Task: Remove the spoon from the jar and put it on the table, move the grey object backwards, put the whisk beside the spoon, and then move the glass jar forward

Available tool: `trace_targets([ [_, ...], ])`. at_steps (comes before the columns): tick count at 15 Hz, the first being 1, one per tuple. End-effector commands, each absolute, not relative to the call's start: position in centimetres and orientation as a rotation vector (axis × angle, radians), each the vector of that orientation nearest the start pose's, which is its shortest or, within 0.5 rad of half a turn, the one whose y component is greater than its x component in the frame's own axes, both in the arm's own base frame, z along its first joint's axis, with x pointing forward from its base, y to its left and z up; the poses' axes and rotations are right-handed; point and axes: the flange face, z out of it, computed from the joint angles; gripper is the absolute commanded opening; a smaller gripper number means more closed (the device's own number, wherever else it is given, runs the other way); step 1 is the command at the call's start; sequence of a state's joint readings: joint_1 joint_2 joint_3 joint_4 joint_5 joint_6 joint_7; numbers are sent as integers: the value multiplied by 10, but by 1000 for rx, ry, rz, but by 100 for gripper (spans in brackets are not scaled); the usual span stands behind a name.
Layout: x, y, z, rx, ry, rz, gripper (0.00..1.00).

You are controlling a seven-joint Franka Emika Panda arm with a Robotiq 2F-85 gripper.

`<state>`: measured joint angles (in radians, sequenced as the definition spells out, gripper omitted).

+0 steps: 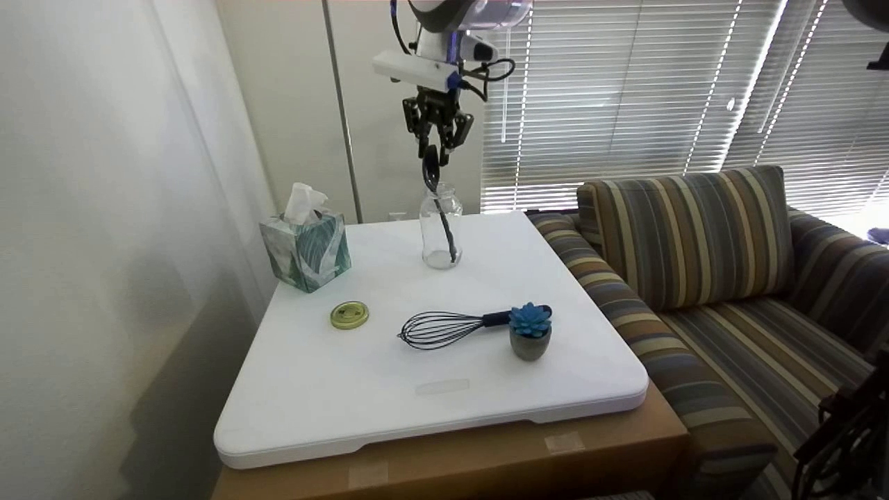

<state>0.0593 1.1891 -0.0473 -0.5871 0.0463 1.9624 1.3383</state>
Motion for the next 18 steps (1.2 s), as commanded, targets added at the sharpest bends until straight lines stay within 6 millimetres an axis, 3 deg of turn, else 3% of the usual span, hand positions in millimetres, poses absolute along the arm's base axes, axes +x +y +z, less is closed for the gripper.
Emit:
trace_targets([
  [1,822,30,288,-2403,1826,-206,20],
  [3,823,31,289,-2408,1813,-217,6],
  [5,824,34,292,-2411,1805,-233,0],
  [13,825,39,304,-2401,1785,-266,2],
  [18,828,43,324,-2354,1785,-309,2],
])
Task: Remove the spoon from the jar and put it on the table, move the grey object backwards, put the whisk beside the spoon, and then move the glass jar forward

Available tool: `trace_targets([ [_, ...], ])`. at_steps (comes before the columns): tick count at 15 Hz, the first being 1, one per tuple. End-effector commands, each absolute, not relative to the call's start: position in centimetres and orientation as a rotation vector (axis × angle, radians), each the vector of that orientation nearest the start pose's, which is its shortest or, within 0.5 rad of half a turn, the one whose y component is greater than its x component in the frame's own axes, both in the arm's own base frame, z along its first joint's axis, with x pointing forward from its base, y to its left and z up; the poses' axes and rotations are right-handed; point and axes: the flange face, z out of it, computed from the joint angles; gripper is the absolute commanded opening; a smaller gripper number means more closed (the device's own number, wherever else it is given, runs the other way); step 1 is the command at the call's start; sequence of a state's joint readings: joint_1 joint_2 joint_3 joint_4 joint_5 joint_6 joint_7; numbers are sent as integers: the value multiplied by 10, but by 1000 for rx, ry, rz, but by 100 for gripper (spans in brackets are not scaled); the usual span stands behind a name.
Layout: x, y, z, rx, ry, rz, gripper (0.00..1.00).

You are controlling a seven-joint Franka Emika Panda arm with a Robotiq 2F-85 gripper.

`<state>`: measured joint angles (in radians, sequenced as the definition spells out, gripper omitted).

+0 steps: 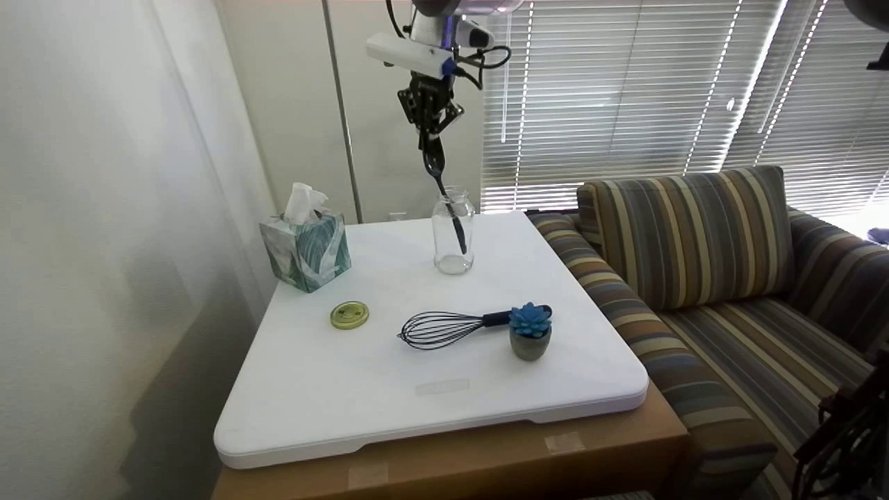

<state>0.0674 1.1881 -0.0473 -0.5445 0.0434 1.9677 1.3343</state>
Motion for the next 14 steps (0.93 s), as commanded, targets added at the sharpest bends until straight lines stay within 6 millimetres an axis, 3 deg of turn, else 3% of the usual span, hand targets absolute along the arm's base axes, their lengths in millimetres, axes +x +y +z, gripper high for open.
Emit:
trace_targets([
  [1,828,45,329,-2342,1782,-314,2],
  [14,826,65,409,-2287,1680,-461,2],
])
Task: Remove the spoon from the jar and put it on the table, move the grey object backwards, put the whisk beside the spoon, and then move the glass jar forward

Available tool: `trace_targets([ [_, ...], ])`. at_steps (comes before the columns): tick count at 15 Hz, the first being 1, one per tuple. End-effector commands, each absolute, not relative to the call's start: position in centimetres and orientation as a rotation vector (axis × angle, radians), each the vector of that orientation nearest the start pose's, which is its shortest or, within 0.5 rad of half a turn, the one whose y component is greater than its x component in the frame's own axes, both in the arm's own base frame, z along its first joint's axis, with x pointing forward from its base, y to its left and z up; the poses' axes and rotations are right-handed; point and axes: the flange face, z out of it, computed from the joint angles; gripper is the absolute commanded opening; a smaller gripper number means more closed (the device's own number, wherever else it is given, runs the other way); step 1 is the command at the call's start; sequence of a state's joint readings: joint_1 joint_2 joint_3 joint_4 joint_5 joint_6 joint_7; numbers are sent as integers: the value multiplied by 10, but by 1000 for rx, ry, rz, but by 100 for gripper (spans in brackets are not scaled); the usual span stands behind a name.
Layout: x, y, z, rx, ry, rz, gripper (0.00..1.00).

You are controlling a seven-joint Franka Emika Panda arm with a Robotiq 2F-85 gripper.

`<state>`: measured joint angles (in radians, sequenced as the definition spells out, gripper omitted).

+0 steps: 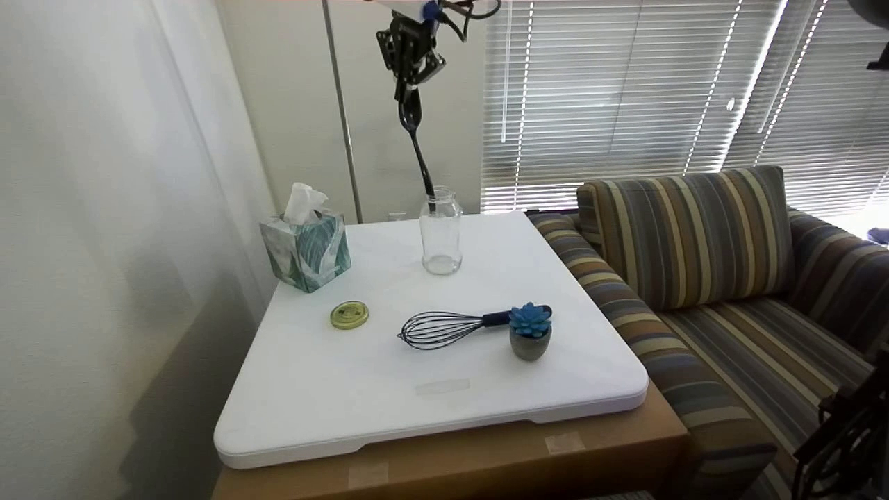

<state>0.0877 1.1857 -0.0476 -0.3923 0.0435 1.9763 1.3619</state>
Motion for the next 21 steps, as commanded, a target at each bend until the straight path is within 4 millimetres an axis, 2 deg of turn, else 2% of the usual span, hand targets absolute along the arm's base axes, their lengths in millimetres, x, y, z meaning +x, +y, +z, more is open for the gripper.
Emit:
trace_targets([
  [1,825,66,414,-2290,1663,-473,2],
  [12,801,87,512,-2359,1634,-642,2],
  [14,792,85,522,-2415,1663,-628,2],
  [17,771,71,523,-2530,1794,-457,2],
  [21,752,37,505,-2541,1962,-137,2],
])
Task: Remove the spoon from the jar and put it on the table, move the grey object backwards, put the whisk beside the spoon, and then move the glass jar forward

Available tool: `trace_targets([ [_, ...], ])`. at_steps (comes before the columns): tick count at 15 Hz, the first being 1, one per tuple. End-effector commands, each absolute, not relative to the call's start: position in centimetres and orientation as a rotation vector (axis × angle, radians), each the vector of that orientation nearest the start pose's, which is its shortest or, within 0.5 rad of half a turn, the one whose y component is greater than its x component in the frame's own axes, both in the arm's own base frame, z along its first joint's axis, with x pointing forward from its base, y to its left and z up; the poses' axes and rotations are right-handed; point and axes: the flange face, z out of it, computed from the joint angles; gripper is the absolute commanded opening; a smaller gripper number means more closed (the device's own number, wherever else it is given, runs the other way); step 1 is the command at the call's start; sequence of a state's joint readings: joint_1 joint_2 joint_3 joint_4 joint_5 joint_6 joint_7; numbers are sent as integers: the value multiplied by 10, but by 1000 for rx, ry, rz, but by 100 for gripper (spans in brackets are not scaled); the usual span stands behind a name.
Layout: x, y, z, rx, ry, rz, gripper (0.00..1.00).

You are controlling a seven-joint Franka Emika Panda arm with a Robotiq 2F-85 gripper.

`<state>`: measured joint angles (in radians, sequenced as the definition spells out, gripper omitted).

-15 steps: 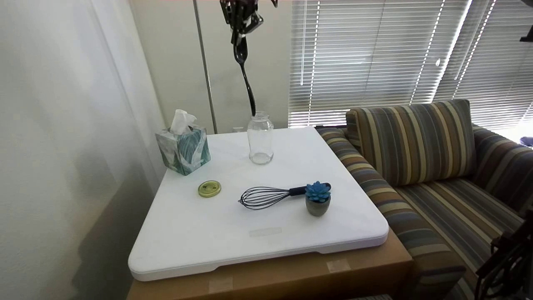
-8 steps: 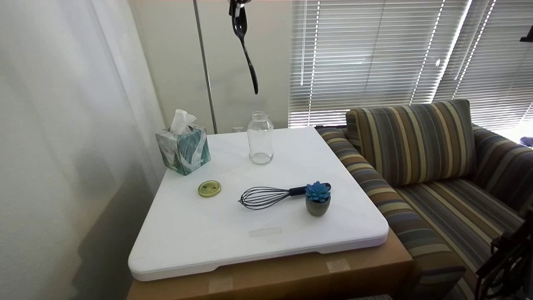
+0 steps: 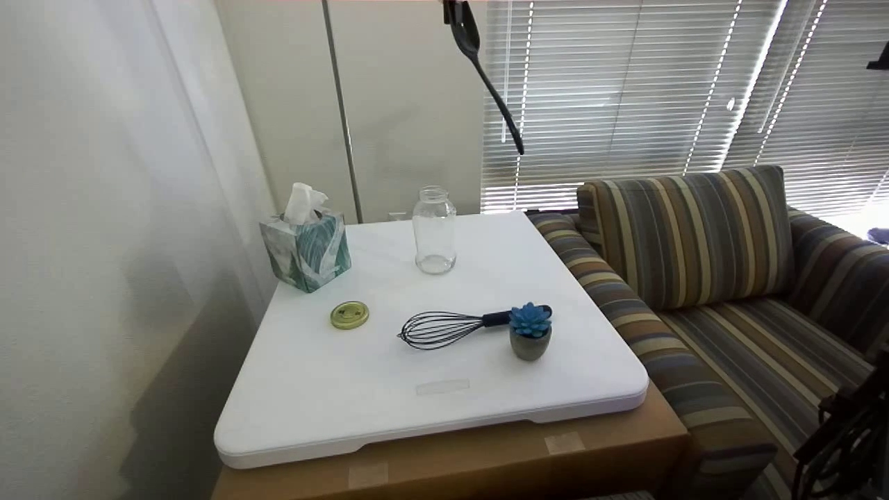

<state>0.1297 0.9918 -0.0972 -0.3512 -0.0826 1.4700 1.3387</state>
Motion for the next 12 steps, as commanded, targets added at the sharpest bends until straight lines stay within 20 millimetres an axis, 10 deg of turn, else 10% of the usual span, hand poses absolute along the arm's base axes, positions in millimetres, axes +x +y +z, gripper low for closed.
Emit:
trace_targets([
  [1,751,29,495,-2508,2044,-93,2],
  [12,737,-13,342,-2144,2625,598,2],
])
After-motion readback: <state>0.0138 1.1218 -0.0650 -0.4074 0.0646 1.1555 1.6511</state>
